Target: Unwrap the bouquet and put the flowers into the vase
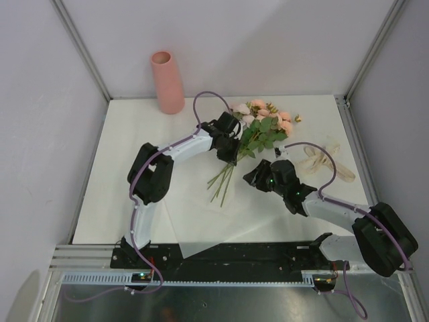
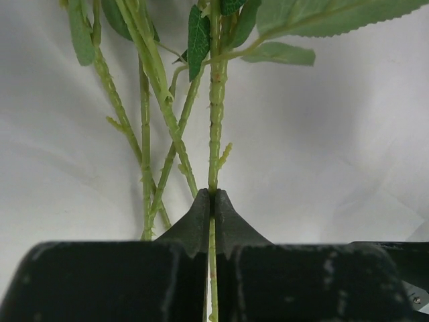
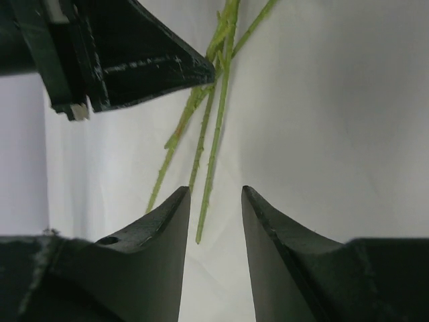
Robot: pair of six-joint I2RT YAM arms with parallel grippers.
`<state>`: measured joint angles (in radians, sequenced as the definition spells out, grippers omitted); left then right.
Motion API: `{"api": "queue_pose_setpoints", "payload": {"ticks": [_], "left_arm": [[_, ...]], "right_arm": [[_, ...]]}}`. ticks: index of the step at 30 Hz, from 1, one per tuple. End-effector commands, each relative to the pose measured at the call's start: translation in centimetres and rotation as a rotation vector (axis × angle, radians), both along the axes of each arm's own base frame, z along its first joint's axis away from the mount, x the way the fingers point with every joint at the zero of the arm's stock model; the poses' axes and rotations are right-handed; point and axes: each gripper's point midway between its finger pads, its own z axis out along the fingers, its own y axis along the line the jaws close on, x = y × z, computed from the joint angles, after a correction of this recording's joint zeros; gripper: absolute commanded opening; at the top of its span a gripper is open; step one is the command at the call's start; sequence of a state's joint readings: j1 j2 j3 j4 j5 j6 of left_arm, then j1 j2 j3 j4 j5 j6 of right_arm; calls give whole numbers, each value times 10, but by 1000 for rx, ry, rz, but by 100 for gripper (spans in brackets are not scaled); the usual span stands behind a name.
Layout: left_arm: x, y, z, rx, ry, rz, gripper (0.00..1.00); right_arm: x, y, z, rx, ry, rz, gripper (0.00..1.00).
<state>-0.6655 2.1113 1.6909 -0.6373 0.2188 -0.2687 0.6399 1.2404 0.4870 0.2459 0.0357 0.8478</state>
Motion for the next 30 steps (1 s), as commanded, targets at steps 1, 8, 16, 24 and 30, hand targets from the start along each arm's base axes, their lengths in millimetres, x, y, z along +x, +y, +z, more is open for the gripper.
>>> {"api": "queue_pose_setpoints", "payload": {"ticks": [1,8,16,24,30], "left_arm": [[5,-2,44,-100,-51,41,0],[10,-8,90,-249,-81,92,0],[10,-13,108,-317,-87,117,0],[11,-7,110,-305,-116,134,0],[14,5,128,-299,-206,159,0]], "right_arm": [[17,8,35,149,-77,-4,42],[24,5,53,200,-120,-28,42],[22,26,32,227,-94,34,40],[28,45,-2,269,-41,66,36],[26,46,-10,278,-19,103,36]]}}
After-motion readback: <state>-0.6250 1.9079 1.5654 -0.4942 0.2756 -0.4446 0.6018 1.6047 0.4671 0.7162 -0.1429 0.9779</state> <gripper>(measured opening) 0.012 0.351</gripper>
